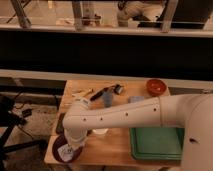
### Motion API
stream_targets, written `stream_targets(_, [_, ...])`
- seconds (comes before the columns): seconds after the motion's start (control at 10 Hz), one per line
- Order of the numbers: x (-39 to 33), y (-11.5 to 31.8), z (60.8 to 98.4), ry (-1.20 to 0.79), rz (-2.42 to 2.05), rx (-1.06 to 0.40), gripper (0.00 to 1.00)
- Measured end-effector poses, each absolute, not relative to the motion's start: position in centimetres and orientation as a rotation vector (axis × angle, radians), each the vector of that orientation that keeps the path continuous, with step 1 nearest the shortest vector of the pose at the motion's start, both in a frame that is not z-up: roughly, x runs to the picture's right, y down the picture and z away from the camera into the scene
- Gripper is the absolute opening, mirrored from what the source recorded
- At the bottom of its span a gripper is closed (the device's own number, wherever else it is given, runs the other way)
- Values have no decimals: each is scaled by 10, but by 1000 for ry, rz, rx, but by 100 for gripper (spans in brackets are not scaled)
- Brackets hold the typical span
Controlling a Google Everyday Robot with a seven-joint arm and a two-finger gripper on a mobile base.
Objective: Wipe purple bowl with towel
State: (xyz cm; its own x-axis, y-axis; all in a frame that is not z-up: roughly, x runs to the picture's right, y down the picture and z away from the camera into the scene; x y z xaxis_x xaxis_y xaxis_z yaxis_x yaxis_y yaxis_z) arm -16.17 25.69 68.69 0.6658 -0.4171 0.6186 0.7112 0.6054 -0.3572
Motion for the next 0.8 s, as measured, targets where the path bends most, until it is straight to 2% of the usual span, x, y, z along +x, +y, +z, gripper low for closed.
stream_targets(0.4, [-186,249,705,-556,-729,-606,11])
stream_targets(0.8, [-182,257,697,-584,-732,-572,11])
